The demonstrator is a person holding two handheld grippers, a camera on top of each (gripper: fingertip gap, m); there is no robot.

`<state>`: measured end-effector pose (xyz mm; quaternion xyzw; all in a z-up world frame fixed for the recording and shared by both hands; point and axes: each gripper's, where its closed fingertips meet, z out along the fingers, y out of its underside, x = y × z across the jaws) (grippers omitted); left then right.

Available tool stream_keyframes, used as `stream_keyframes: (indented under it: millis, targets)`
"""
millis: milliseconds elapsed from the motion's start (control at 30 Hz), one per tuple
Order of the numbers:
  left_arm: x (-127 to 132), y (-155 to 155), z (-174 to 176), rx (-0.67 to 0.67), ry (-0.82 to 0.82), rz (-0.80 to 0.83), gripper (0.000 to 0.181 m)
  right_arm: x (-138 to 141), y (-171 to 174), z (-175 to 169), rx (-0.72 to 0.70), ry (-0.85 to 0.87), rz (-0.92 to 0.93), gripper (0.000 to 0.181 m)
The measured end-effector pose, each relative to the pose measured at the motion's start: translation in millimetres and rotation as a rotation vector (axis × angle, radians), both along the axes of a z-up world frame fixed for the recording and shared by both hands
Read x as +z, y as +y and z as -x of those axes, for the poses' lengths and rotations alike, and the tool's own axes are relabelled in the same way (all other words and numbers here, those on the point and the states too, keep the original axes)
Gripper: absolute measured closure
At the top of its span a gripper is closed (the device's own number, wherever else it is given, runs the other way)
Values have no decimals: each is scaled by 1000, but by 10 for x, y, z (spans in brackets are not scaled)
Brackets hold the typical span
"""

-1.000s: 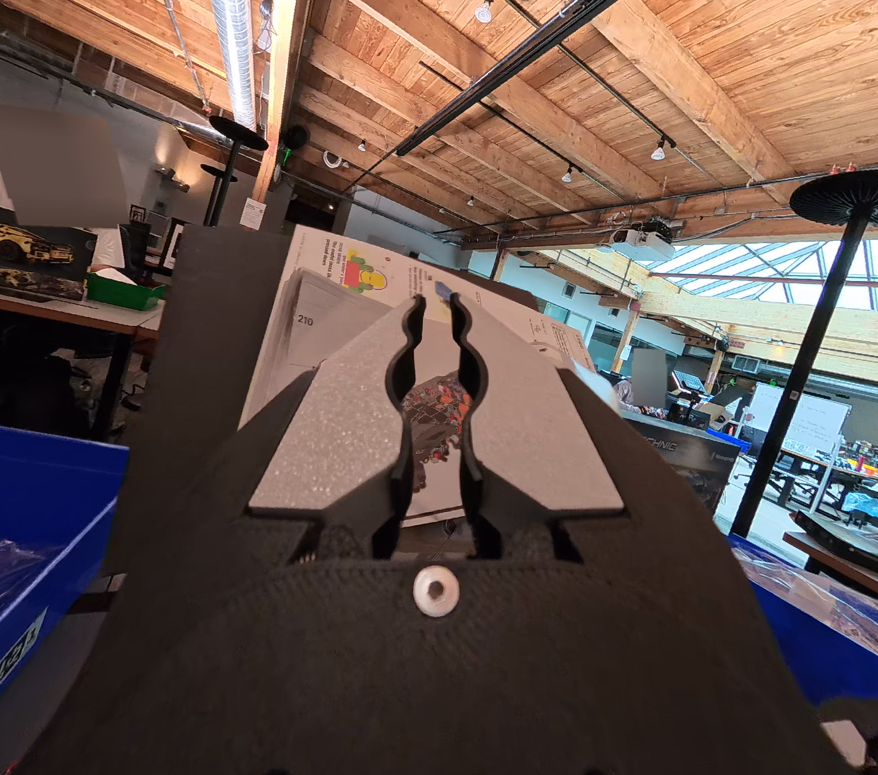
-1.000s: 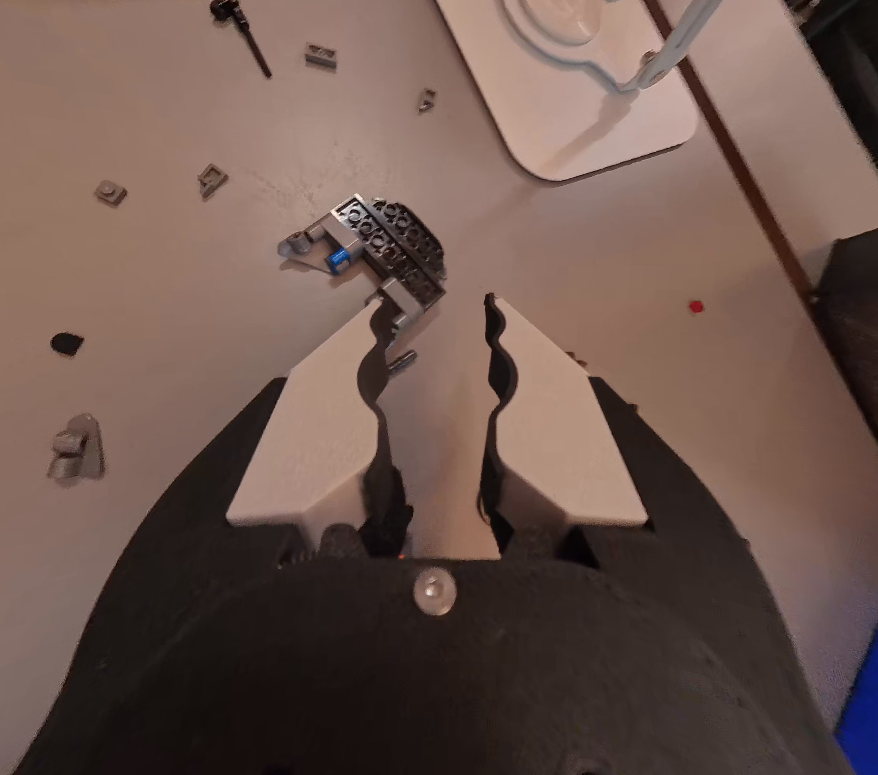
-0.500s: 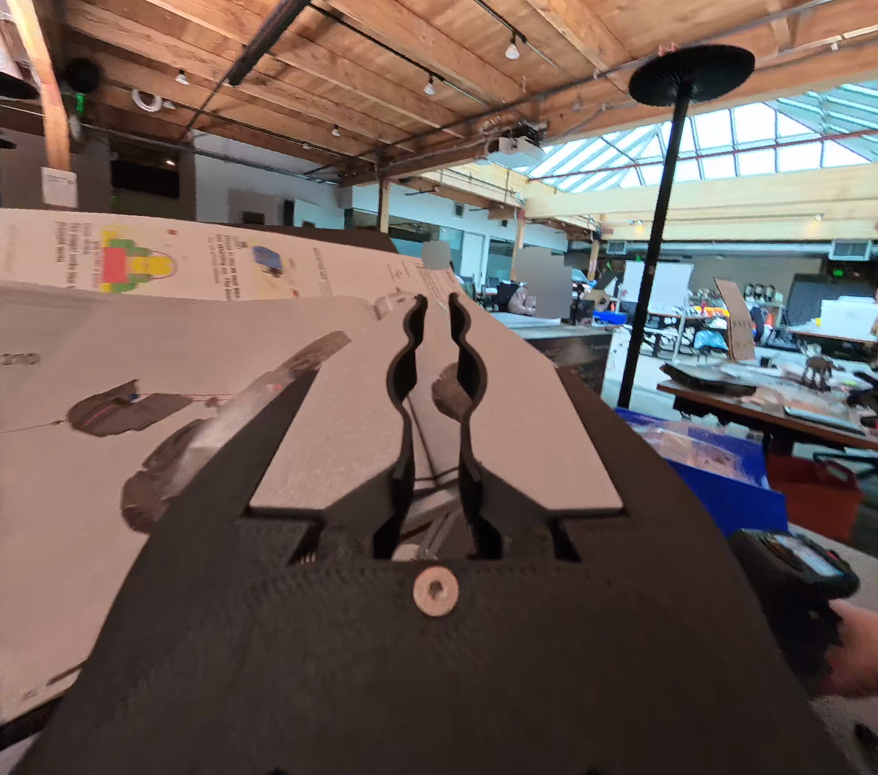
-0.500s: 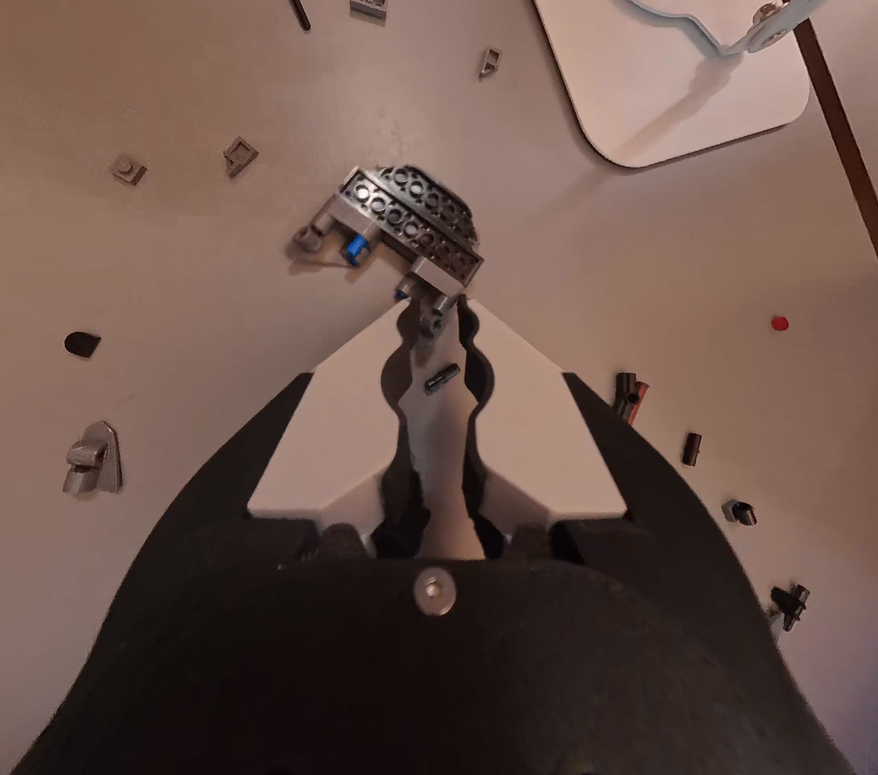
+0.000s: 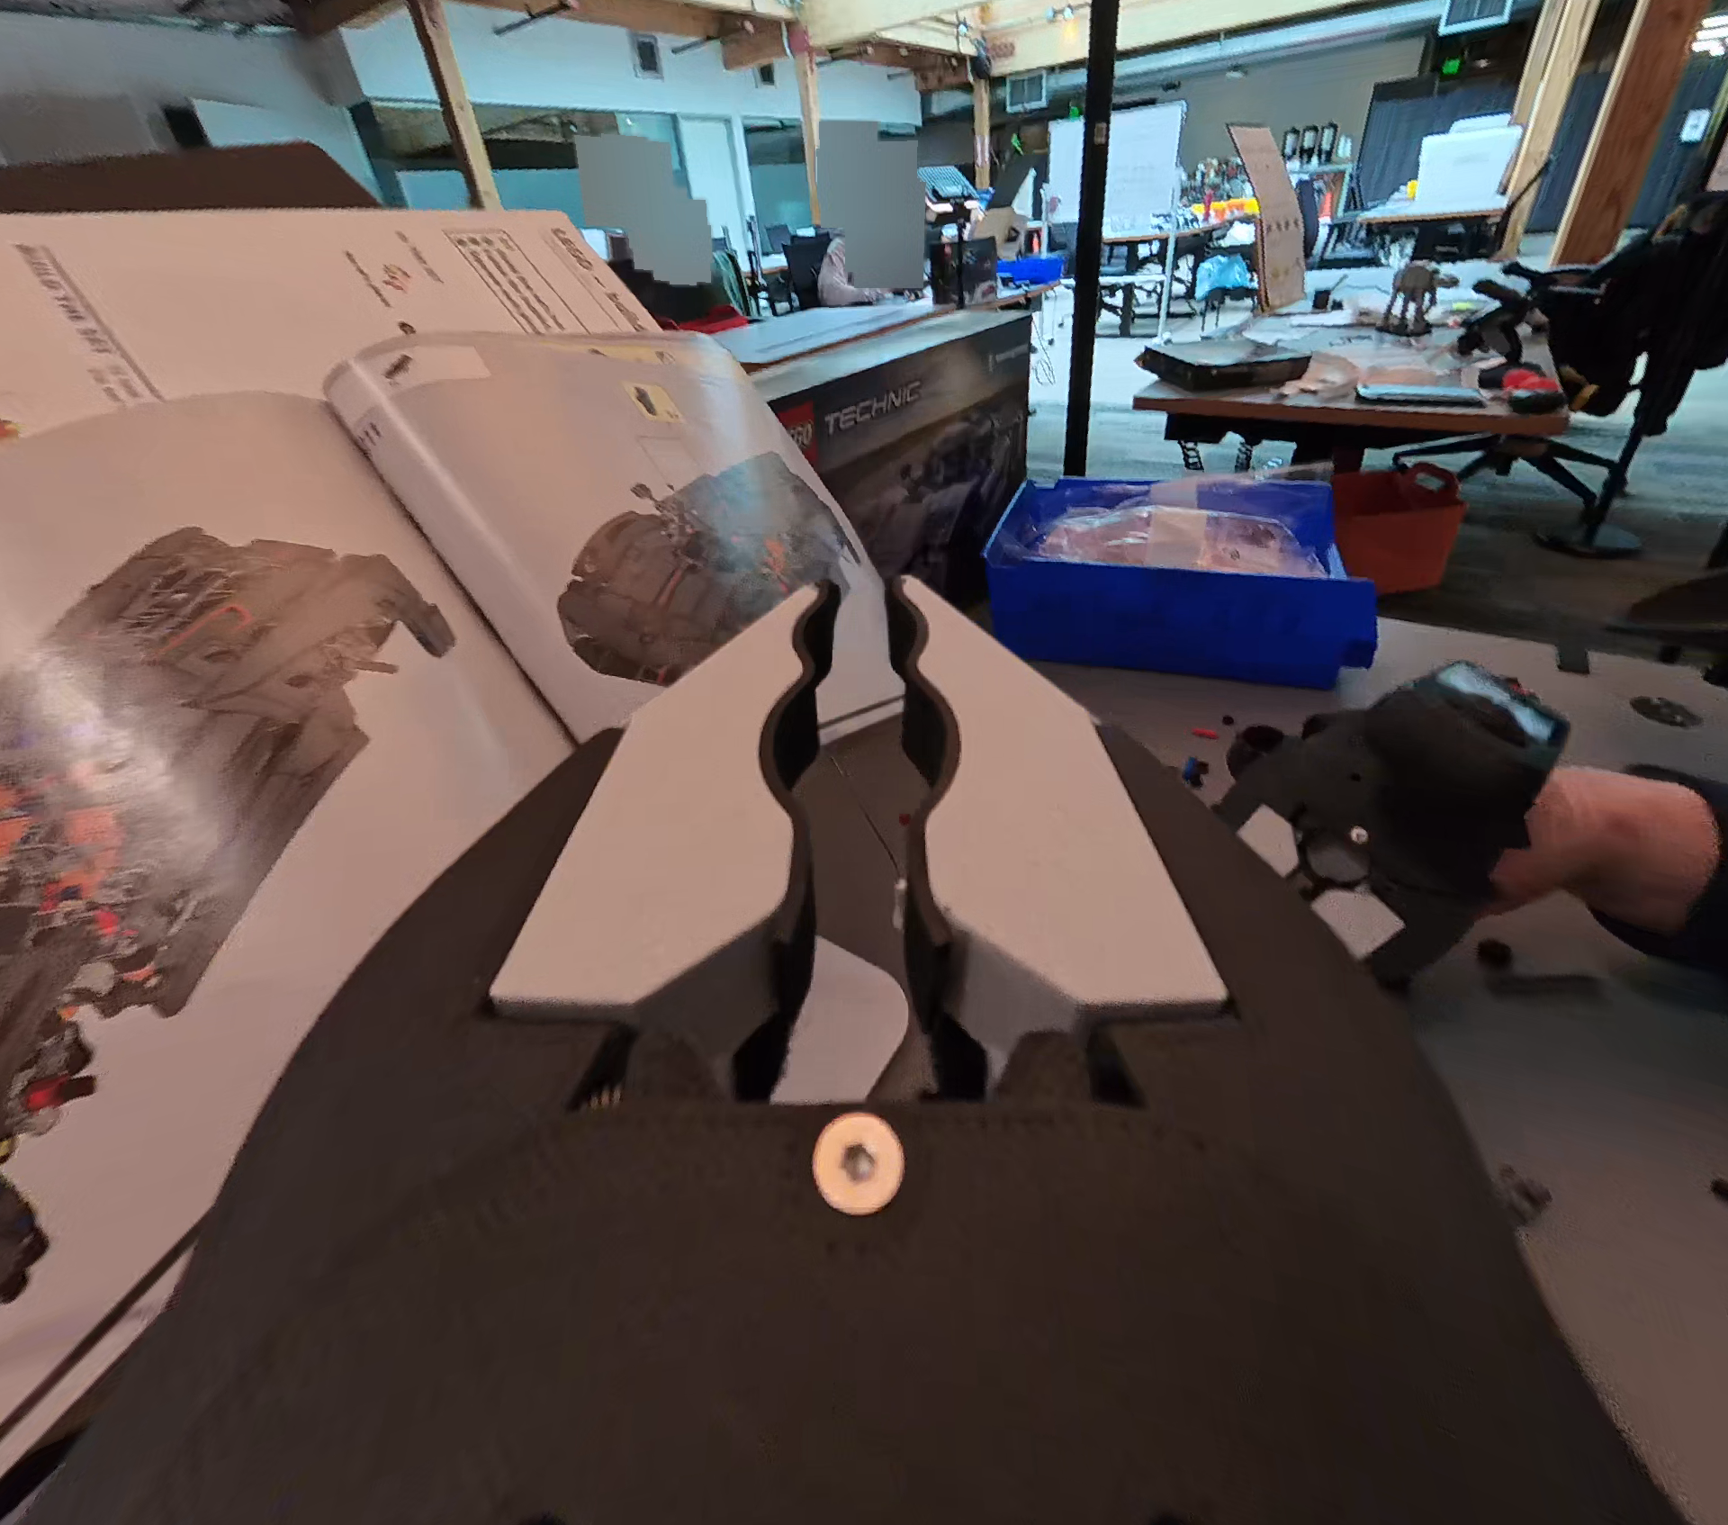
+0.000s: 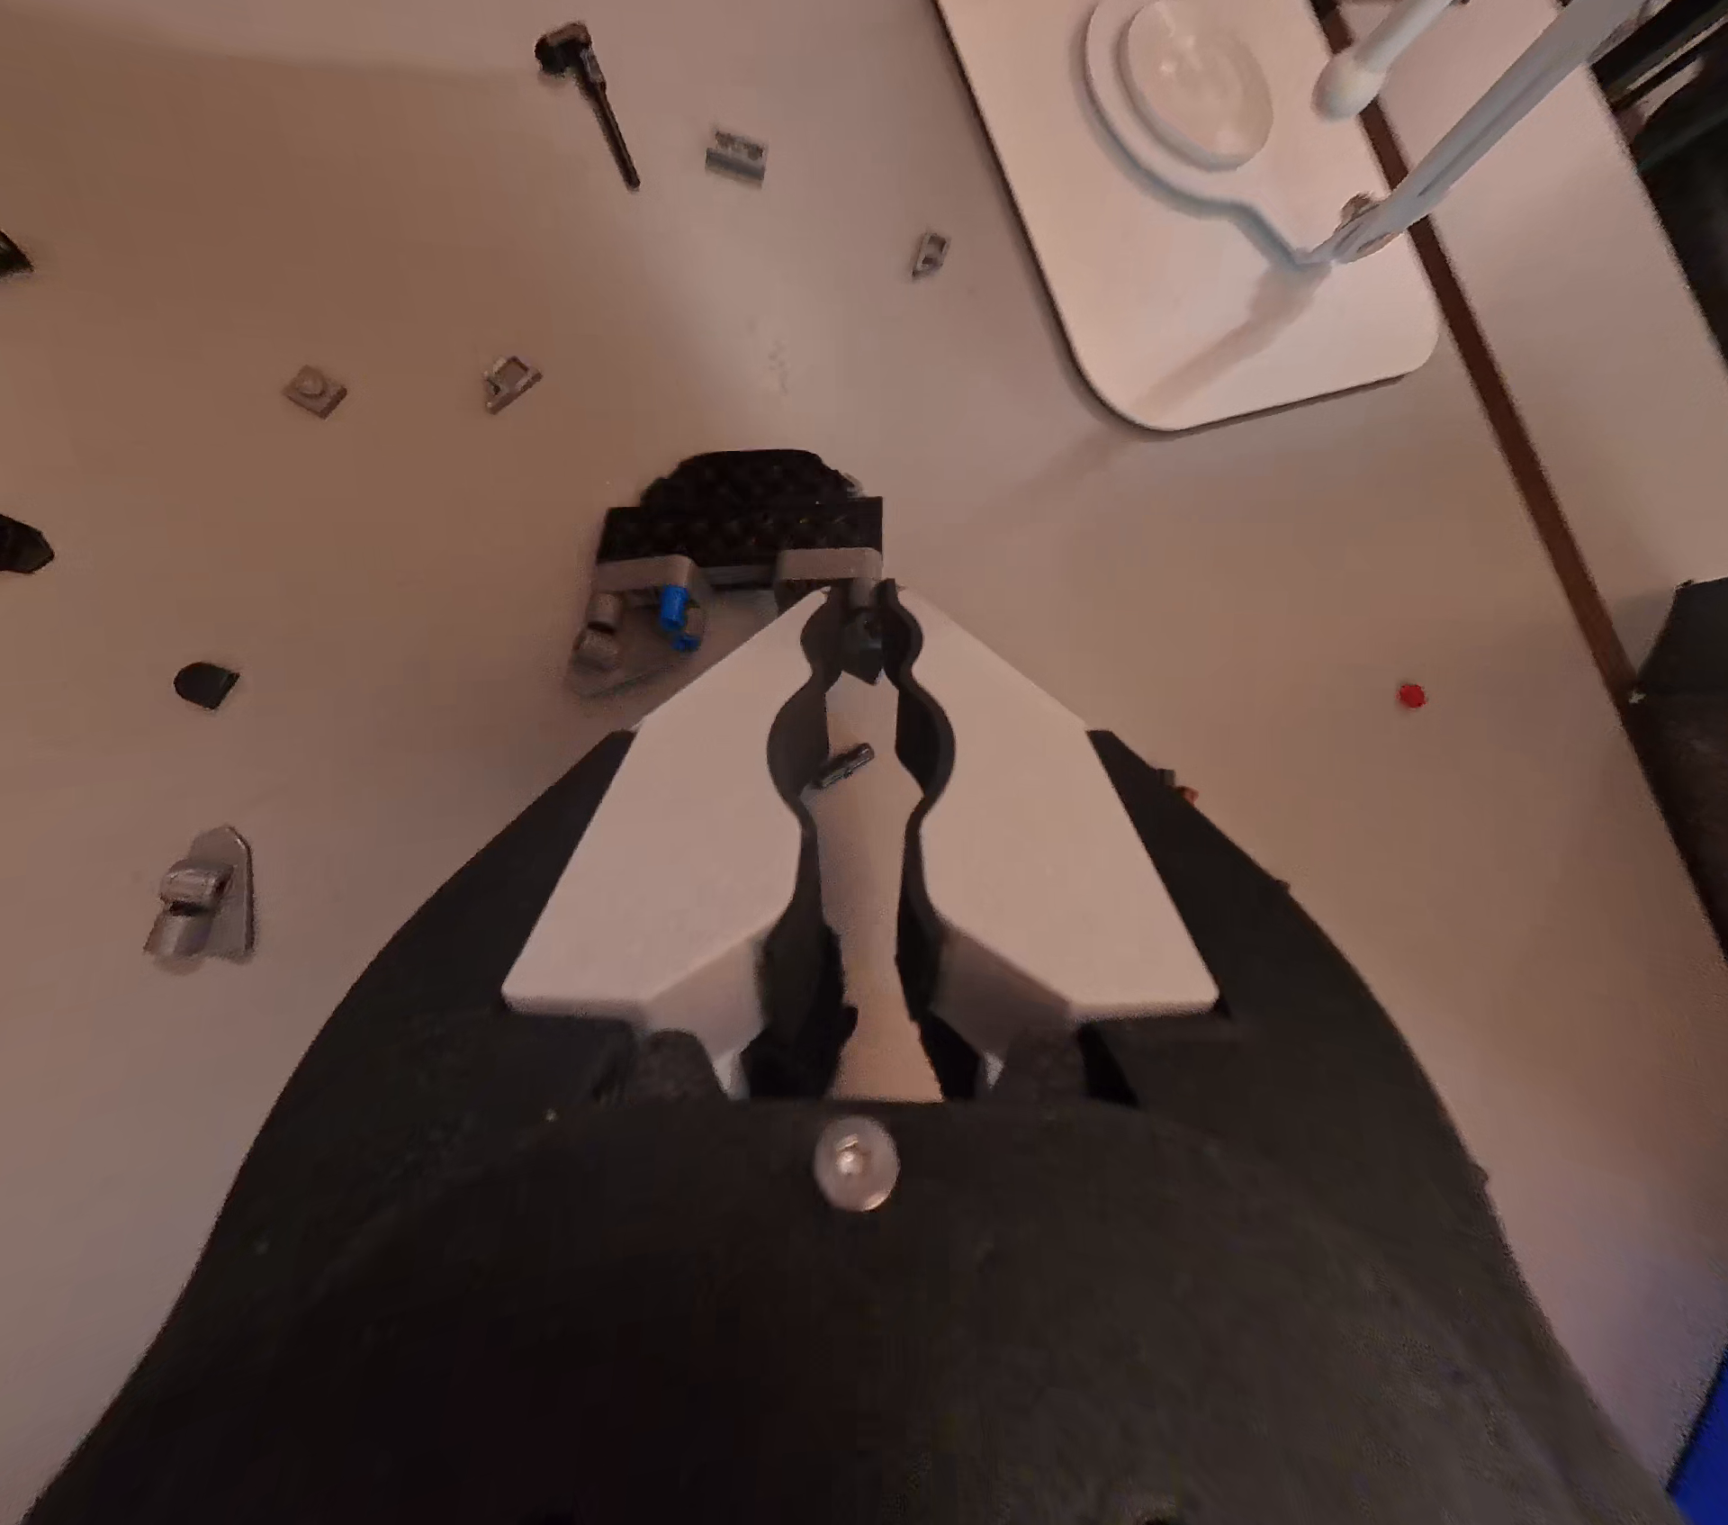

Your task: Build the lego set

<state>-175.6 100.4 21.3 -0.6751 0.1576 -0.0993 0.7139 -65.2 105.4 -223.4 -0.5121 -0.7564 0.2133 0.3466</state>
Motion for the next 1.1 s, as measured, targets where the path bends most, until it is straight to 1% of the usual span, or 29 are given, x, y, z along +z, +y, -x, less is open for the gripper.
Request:
stream_keyframes:
  millis: [100, 200, 333, 433, 467, 533, 600, 700, 867, 1033, 1100]
  targets:
    - [-242, 66, -216, -91, 63, 103, 171, 137, 0, 8, 10, 60, -22, 177]
    - [-526, 123, -380, -151, 143, 210, 170, 196, 27, 1, 3, 86, -36, 177]
    - [-812, 145, -555, -245, 184, 303, 169, 341, 50, 4, 0, 152, -64, 177]
    - [-1060, 110, -685, -332, 200, 398, 159, 520, 84, -6, -11, 232, -83, 176]
    - [-1144, 113, -700, -340, 213, 429, 154, 580, 98, -11, -18, 260, -87, 176]
    - [-1275, 118, -724, -353, 236, 471, 149, 682, 113, -24, -24, 308, -94, 177]
    - [-1359, 120, -745, -366, 233, 504, 145, 772, 115, -32, -26, 351, -103, 177]
    - [-1482, 126, -776, -383, 241, 548, 144, 865, 102, -40, -23, 395, -115, 176]
    - [-1670, 92, -841, -428, 253, 615, 143, 924, 108, -50, -28, 424, -127, 176]
    - [-1734, 88, -897, -462, 249, 621, 145, 926, 113, -55, -29, 426, -133, 176]
    - [-1739, 83, -919, -476, 246, 614, 150, 934, 112, -55, -29, 431, -137, 177]
